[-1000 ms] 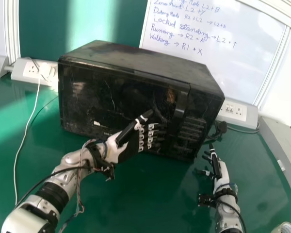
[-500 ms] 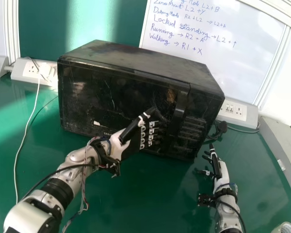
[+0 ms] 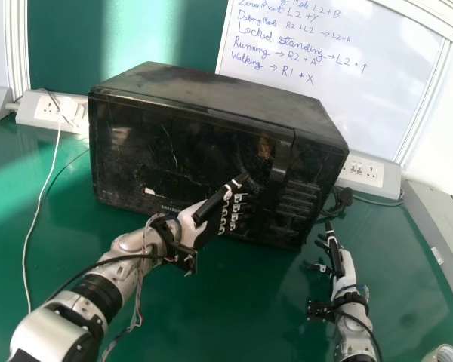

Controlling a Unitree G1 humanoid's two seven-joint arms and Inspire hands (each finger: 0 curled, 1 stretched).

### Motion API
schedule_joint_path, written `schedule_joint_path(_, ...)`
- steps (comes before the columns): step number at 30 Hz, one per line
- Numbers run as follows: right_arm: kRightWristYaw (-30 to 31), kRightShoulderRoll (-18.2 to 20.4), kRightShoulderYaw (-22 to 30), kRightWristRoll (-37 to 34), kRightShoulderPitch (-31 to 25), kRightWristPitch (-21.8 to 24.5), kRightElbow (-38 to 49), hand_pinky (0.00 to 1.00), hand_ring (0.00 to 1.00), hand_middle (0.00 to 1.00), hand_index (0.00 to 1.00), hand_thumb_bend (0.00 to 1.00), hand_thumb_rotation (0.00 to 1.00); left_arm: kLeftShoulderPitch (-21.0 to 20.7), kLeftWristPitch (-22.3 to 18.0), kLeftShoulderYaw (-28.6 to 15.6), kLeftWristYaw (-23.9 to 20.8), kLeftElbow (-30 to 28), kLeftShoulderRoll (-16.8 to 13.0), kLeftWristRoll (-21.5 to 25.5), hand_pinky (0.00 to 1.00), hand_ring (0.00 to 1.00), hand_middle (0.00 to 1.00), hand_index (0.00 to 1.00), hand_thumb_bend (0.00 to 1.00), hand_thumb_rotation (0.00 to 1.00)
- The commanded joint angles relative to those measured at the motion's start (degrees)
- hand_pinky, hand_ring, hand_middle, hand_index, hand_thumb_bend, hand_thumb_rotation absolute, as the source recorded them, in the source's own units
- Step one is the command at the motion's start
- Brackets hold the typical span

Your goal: Open the door of oven

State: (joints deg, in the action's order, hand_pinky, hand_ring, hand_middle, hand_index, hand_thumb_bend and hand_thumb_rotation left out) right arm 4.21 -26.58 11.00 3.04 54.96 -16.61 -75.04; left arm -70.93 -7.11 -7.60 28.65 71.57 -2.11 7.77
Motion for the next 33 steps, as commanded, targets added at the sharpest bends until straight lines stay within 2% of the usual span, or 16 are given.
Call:
schedule_joint_path(1, 0.2, 0.8, -0.2, 0.3, -1.6, 1.6, -1.1, 0.55, 0.68, 0.82, 0.83, 0.92, 0.93, -1.3, 0.2, -0.4, -0.6, 1.0, 0.7, -0.5, 1.0, 1.0, 1.0, 1.0, 1.0, 0.97)
schedule_joint_path(5, 0.4, 1.0, 0.2, 0.0, -1.5, 1.8, -1.1, 0.55, 0.68, 0.82, 0.83, 0.91, 0.91, -1.7, -0.2, -0.8, -2.1, 1.5, 1.2, -0.6, 1.0, 1.0, 1.0, 1.0, 1.0, 0.95)
schedule_joint_path(9, 0.0, 1.1, 0.1, 0.2, -1.5, 1.6, -1.1, 0.55, 0.68, 0.82, 0.83, 0.9, 0.91, -2.1, -2.0, 1.2, -4.1, 1.4, 1.5, -3.6, 1.0, 1.0, 1.0, 1.0, 1.0, 0.97)
schedule_joint_path(13, -0.4, 1.1, -0.3, 0.7, -1.6, 1.1, -1.1, 0.54, 0.68, 0.82, 0.83, 0.91, 0.93, -3.1, -2.0, 1.3, -5.4, 1.6, 2.2, -5.1, 1.0, 1.0, 1.0, 1.0, 1.0, 0.98)
schedule_joint_path(19, -0.2, 1.4, -0.1, 0.3, -1.4, 1.4, -1.1, 0.54, 0.68, 0.82, 0.84, 0.88, 0.92, -4.1, -2.2, 1.4, -6.1, 2.1, 3.1, -6.5, 1.0, 1.0, 1.0, 1.0, 1.0, 0.98)
schedule_joint_path(27, -0.3, 1.6, 0.0, 0.3, -1.2, 1.5, -1.1, 0.55, 0.69, 0.82, 0.84, 0.89, 0.92, -5.0, -2.1, 2.1, -7.4, 2.5, 3.9, -7.9, 1.0, 1.0, 1.0, 1.0, 1.0, 0.98)
schedule_joint_path(29, -0.3, 1.6, 0.0, 0.3, -1.3, 1.5, -1.1, 0.56, 0.69, 0.82, 0.84, 0.86, 0.93, -5.3, -2.1, 2.1, -7.4, 2.6, 4.2, -8.1, 1.0, 1.0, 1.0, 1.0, 1.0, 0.98)
schedule_joint_path(33, -0.2, 1.6, 0.0, 0.2, -1.3, 1.4, -1.2, 0.55, 0.7, 0.83, 0.85, 0.89, 0.93, -6.0, -2.0, 2.4, -8.1, 2.8, 4.5, -8.9, 1.0, 1.0, 1.0, 1.0, 1.0, 0.99)
